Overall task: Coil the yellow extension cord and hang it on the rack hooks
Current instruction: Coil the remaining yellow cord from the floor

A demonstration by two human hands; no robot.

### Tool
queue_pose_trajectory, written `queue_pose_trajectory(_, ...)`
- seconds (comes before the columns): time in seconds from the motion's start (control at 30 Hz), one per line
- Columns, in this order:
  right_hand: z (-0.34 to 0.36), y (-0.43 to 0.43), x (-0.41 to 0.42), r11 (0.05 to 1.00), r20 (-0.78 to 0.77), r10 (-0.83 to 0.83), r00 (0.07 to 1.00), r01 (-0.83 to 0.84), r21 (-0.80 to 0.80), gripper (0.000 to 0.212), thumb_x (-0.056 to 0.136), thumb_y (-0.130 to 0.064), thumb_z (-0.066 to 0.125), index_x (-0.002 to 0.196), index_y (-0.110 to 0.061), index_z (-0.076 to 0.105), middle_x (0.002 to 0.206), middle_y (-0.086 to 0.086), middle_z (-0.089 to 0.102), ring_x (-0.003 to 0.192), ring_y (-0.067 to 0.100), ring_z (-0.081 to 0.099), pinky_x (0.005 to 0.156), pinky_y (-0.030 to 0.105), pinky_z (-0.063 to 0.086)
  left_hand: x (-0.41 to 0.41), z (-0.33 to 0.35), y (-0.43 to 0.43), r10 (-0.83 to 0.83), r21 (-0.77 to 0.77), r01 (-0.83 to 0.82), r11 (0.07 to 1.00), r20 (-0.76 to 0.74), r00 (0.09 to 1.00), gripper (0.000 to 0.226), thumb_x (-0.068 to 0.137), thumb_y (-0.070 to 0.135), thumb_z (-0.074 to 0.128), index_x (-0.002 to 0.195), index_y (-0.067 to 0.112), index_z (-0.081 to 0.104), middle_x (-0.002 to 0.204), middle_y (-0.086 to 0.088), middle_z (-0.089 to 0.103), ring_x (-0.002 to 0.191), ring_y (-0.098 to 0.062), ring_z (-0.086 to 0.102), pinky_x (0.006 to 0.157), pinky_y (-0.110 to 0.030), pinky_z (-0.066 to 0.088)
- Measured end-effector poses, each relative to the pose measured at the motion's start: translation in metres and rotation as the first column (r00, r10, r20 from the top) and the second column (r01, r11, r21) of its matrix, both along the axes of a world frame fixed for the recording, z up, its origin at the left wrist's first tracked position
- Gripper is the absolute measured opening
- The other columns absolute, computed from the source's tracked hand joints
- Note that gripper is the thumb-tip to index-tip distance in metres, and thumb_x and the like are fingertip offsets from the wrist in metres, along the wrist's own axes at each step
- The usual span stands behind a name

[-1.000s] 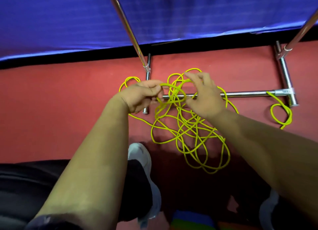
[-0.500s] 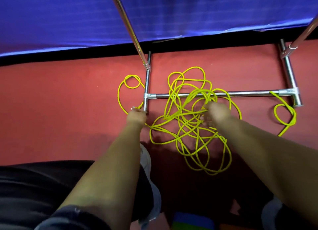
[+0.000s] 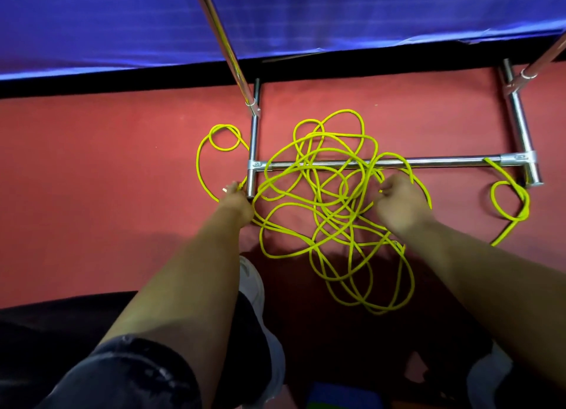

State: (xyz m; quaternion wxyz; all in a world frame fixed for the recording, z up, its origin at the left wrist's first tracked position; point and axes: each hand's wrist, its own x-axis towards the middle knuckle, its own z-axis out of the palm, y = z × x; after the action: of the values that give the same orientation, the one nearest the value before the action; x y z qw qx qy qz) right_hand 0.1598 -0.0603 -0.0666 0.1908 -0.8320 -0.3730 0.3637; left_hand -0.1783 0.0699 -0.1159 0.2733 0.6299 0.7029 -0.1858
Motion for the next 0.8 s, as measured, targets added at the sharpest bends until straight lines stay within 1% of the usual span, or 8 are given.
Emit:
queue_pose_trajectory(0.17, 0.001, 0.001, -0.013, 0.987, 0.010, 0.158, 0.987, -0.158, -0.008, 0.006, 0.097, -0.019, 0.059, 0.101, -0.021, 0.057, 0.097, 0.005, 0.066, 0.089, 0.031, 0.061, 0.075, 0.031, 0.042, -0.005, 0.010, -0.010, -0.048, 0.021, 0.054, 0.998, -0.203, 0.978, 0.040, 0.100, 0.027, 0.048, 0.139, 0.028, 0.054, 0.148, -0.006, 0.042, 0.135, -0.036, 0.046, 0.111, -0.048, 0.044)
queue_pose_trajectory(0.3, 0.002, 0.004, -0.024, 0.977, -0.019, 0.212, 0.977, -0.212, 0.016, 0.005, 0.096, -0.016, 0.062, 0.099, -0.020, 0.062, 0.096, 0.005, 0.069, 0.090, 0.027, 0.063, 0.075, 0.028, 0.042, -0.011, 0.014, -0.012, -0.033, 0.047, 0.040, 0.998, -0.157, 0.987, 0.046, 0.096, 0.030, 0.040, 0.132, 0.022, 0.066, 0.142, -0.010, 0.052, 0.129, -0.038, 0.053, 0.111, -0.045, 0.046)
queue_pose_trajectory(0.43, 0.020, 0.016, -0.036, 0.960, 0.010, 0.268, 0.963, -0.268, 0.077, 0.006, 0.097, -0.016, 0.057, 0.093, -0.017, 0.061, 0.084, 0.004, 0.067, 0.083, 0.030, 0.062, 0.069, 0.030, 0.041, -0.005, 0.042, -0.003, 0.356, 0.340, -0.406, 0.849, 0.201, 0.913, 0.027, 0.088, 0.034, 0.064, 0.104, 0.020, 0.081, 0.101, -0.010, 0.078, 0.100, -0.034, 0.072, 0.087, -0.035, 0.057)
queue_pose_trajectory(0.5, 0.036, 0.026, -0.041, 0.956, -0.012, 0.279, 0.960, -0.276, 0.100, 0.012, 0.100, -0.020, 0.055, 0.089, -0.018, 0.059, 0.077, 0.000, 0.065, 0.076, 0.027, 0.063, 0.062, 0.028, 0.040, 0.010, 0.073, 0.007, 0.447, 0.296, -0.574, 0.763, 0.401, 0.800, 0.017, 0.085, 0.026, 0.066, 0.093, 0.014, 0.076, 0.085, -0.010, 0.076, 0.081, -0.029, 0.073, 0.076, -0.034, 0.057)
queue_pose_trajectory(0.57, 0.056, 0.040, -0.044, 0.956, -0.077, 0.278, 0.957, -0.268, 0.120, 0.019, 0.102, -0.027, 0.053, 0.089, -0.016, 0.062, 0.075, 0.001, 0.068, 0.072, 0.025, 0.065, 0.058, 0.027, 0.042, 0.031, 0.114, 0.017, 0.493, 0.112, -0.702, 0.703, 0.635, 0.595, 0.015, 0.084, 0.010, 0.072, 0.095, 0.015, 0.063, 0.070, -0.008, 0.068, 0.062, -0.023, 0.065, 0.060, -0.033, 0.056)
queue_pose_trajectory(0.63, 0.076, 0.057, -0.044, 0.959, -0.144, 0.266, 0.953, -0.247, 0.136, 0.028, 0.102, -0.032, 0.052, 0.091, -0.012, 0.069, 0.076, 0.005, 0.070, 0.070, 0.028, 0.066, 0.060, 0.031, 0.043, 0.051, 0.159, 0.018, 0.522, -0.167, -0.632, 0.757, 0.737, 0.430, 0.016, 0.087, 0.003, 0.073, 0.094, 0.011, 0.062, 0.060, -0.002, 0.061, 0.059, -0.017, 0.060, 0.064, -0.036, 0.063)
queue_pose_trajectory(0.67, 0.089, 0.065, -0.043, 0.964, -0.190, 0.250, 0.949, -0.227, 0.137, 0.032, 0.102, -0.034, 0.052, 0.092, -0.010, 0.072, 0.079, 0.004, 0.072, 0.069, 0.026, 0.064, 0.061, 0.032, 0.044, 0.061, 0.183, 0.013, 0.506, -0.262, -0.508, 0.821, 0.746, 0.433, 0.012, 0.089, 0.004, 0.073, 0.095, 0.010, 0.064, 0.063, -0.001, 0.062, 0.061, -0.014, 0.060, 0.075, -0.037, 0.064)
queue_pose_trajectory(0.8, 0.149, 0.089, -0.040, 0.999, -0.595, 0.036, 0.803, -0.011, 0.046, 0.038, 0.108, -0.050, 0.048, 0.112, -0.016, 0.064, 0.104, 0.005, 0.077, 0.081, 0.021, 0.067, 0.073, 0.036, 0.054, 0.097, 0.244, -0.011, 0.267, -0.339, -0.007, 0.941, 0.728, 0.631, 0.035, 0.090, 0.008, 0.078, 0.122, 0.019, 0.067, 0.083, 0.006, 0.066, 0.069, -0.008, 0.066, 0.073, -0.025, 0.063)
